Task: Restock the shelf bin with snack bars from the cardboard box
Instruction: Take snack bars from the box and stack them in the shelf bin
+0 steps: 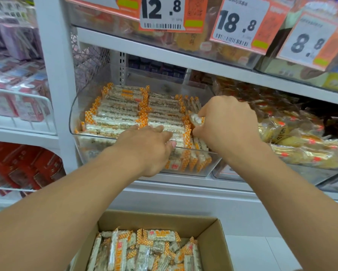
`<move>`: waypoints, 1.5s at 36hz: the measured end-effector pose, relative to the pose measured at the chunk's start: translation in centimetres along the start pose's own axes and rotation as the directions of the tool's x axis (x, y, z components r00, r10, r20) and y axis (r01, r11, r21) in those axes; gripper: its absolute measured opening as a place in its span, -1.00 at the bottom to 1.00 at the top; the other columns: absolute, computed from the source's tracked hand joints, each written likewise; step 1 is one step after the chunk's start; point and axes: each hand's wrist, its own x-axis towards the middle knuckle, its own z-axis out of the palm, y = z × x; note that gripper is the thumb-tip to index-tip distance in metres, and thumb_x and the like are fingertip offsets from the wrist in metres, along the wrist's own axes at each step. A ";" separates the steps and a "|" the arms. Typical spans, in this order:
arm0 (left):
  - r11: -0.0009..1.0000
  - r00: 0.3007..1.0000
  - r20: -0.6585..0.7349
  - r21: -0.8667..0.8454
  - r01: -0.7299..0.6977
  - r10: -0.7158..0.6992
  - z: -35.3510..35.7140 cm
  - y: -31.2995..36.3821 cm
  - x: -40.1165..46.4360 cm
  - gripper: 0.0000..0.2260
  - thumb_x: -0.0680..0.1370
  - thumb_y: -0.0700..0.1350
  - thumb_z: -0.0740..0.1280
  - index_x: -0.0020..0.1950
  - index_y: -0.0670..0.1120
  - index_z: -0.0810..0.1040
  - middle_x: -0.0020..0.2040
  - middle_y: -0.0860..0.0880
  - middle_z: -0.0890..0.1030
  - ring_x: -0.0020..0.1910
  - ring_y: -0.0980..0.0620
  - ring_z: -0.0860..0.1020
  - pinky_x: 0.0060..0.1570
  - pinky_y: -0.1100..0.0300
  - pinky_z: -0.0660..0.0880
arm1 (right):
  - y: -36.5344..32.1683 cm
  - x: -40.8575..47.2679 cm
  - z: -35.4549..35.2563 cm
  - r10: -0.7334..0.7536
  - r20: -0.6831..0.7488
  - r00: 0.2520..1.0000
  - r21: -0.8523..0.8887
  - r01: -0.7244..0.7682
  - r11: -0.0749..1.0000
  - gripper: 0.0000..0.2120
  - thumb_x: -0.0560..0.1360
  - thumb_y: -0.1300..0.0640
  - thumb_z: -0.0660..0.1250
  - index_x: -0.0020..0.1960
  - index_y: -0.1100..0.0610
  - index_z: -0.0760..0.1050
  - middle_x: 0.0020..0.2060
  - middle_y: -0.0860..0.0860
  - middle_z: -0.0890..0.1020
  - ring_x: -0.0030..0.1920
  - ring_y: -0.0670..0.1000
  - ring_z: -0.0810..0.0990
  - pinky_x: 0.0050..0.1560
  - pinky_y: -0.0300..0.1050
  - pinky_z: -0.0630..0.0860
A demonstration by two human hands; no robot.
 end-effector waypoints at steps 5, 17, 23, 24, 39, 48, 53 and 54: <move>1.000 1.000 -0.003 0.024 0.009 -0.009 -0.1 0.5 -0.1 -0.50 0.70 0.17 -0.14 0.63 0.08 0.10 0.65 0.03 0.07 0.60 -0.04 0.10 0.54 -0.11 0.09 | -0.5 -0.1 2.2 0.010 0.116 0.993 -0.037 -0.006 0.999 -0.72 0.46 0.14 0.42 -0.30 0.09 0.34 -0.31 0.03 0.40 -0.16 0.21 0.54 -0.20 -0.02 0.44; 0.999 0.999 -0.032 0.013 -0.036 0.036 0.8 -0.6 -0.4 -0.49 0.69 0.17 -0.13 0.64 0.12 -0.01 0.65 0.04 0.01 0.62 -0.01 0.03 0.58 -0.01 -0.03 | 1.9 1.4 6.7 -0.163 0.285 0.945 0.192 0.110 0.975 -0.53 0.67 -0.16 0.08 0.40 0.13 0.42 0.38 0.19 0.39 0.41 0.29 0.35 0.42 0.17 0.31; 0.999 0.999 -0.018 0.014 -0.045 0.045 0.7 -0.6 -0.6 -0.49 0.70 0.17 -0.11 0.65 0.13 -0.05 0.65 0.05 -0.03 0.62 0.02 -0.02 0.58 0.02 -0.08 | 2.0 1.2 7.4 -0.199 0.429 0.881 0.112 0.166 0.980 -0.39 0.69 -0.17 -0.15 0.63 0.15 -0.02 0.60 0.22 0.04 0.61 0.20 -0.14 0.59 0.16 -0.12; 0.999 0.999 -0.017 0.015 -0.046 0.047 0.7 -0.5 -0.6 -0.49 0.70 0.17 -0.11 0.65 0.13 -0.06 0.65 0.05 -0.03 0.63 0.01 -0.03 0.58 0.03 -0.08 | 2.0 1.2 7.3 -0.188 0.453 0.872 0.120 0.150 0.981 -0.37 0.69 -0.18 -0.16 0.64 0.14 -0.05 0.61 0.20 0.02 0.61 0.19 -0.15 0.59 0.15 -0.12; 0.997 0.997 -0.025 0.039 -0.066 0.067 1.0 -0.7 -0.8 -0.46 0.67 0.20 -0.14 0.64 0.10 -0.04 0.66 0.05 -0.02 0.62 -0.01 -0.01 0.57 0.00 -0.07 | 1.1 1.9 5.8 -0.108 0.597 0.795 0.206 -0.022 0.978 0.03 0.37 -0.61 -0.32 0.64 -0.03 -0.01 0.62 0.16 0.04 0.60 0.25 -0.01 0.54 0.28 0.04; 0.996 0.996 -0.047 0.041 -0.073 0.075 1.3 -0.8 -0.8 -0.45 0.66 0.22 -0.14 0.64 0.15 -0.10 0.65 0.05 -0.04 0.63 -0.01 -0.02 0.58 0.01 -0.07 | 1.3 0.1 4.2 -0.210 0.503 0.838 0.236 0.101 0.967 0.04 0.38 -0.57 -0.32 0.61 0.07 0.13 0.61 0.10 0.07 0.61 0.15 -0.02 0.57 0.20 0.02; 0.997 0.997 -0.036 0.044 -0.067 0.068 1.4 -0.9 -0.6 -0.45 0.65 0.24 -0.15 0.64 0.17 -0.11 0.65 0.07 -0.07 0.63 0.01 -0.05 0.58 0.03 -0.11 | 2.8 -2.0 3.3 -0.288 0.588 0.756 0.256 0.164 0.953 0.11 0.24 -0.60 -0.33 0.46 0.10 0.31 0.49 0.07 0.35 0.50 0.09 0.25 0.46 0.15 0.24; 0.997 0.997 -0.034 0.048 -0.067 0.069 1.4 -0.9 -0.6 -0.45 0.65 0.25 -0.16 0.64 0.17 -0.11 0.65 0.07 -0.08 0.63 0.01 -0.05 0.58 0.03 -0.11 | 2.7 -2.1 3.2 -0.291 0.604 0.742 0.239 0.180 0.954 0.16 0.22 -0.59 -0.34 0.57 0.09 0.19 0.58 0.05 0.21 0.58 0.05 0.12 0.52 0.15 0.16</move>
